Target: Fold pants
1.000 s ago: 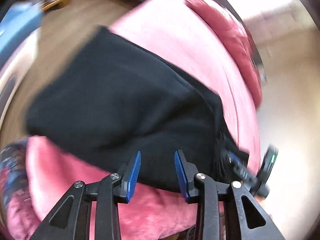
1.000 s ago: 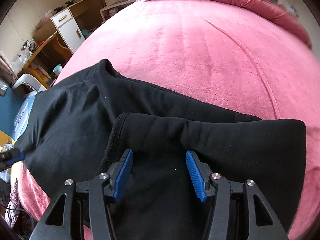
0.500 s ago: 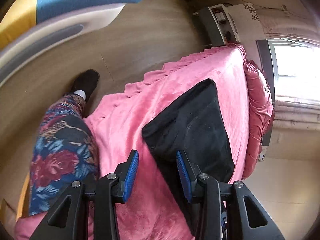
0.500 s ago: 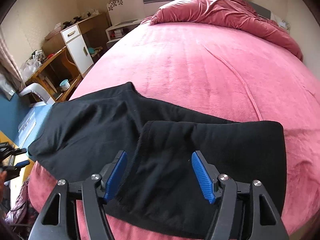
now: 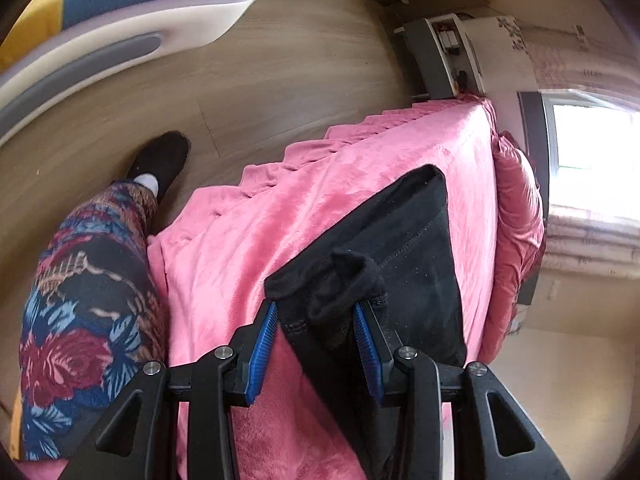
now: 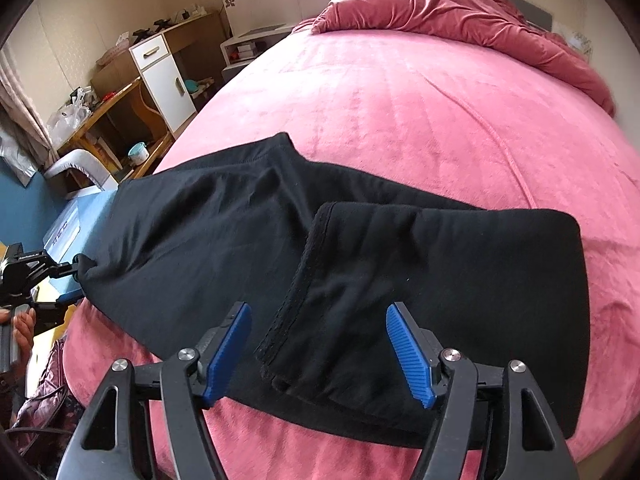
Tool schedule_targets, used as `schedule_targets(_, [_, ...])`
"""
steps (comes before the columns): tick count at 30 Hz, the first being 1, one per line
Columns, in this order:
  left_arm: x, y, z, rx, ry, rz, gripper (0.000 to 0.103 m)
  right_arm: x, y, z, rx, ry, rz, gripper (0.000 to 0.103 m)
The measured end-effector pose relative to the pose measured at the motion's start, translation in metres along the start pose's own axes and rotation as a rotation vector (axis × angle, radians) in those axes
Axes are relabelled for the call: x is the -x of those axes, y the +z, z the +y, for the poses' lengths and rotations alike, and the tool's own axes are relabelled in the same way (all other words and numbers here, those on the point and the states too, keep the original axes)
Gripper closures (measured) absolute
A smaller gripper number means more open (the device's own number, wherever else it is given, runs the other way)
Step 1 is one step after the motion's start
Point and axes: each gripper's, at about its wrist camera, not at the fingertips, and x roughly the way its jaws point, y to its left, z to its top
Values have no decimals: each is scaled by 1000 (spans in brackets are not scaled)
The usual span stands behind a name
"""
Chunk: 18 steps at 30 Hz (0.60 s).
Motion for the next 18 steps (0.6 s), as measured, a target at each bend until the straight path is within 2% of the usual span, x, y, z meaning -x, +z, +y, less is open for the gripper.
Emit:
schedule_targets(2, [4, -1, 3, 23, -36, -7, 63, -1, -2, 2, 3, 4, 5, 32])
schedule_targets(4, [11, -2, 2, 18, -64, -38, 58, -2, -3, 4, 8, 10, 6, 32])
schedule_targets(6, [19, -3, 2, 35, -118, -80, 35, -3, -4, 6, 11, 12, 12, 32])
schedule_targets(7, [21, -4, 2, 42, -135, -94, 32, -3, -4, 6, 11, 13, 13, 32])
schedule_targets(11, [25, -6, 2, 47, -152, -123, 32, -5, -6, 7, 9, 20, 19, 32])
schedule_targets(14, [10, -5, 1, 45, -97, -64, 32, -7, -7, 6, 2, 24, 23, 32])
schedule_targets(17, [-3, -5, -3, 14, -41, -39, 34, -8, -9, 6, -3, 23, 25, 32])
schedule_targets(18, [-7, -4, -7, -2, -23, -45, 40, -8, -9, 6, -4, 23, 27, 32])
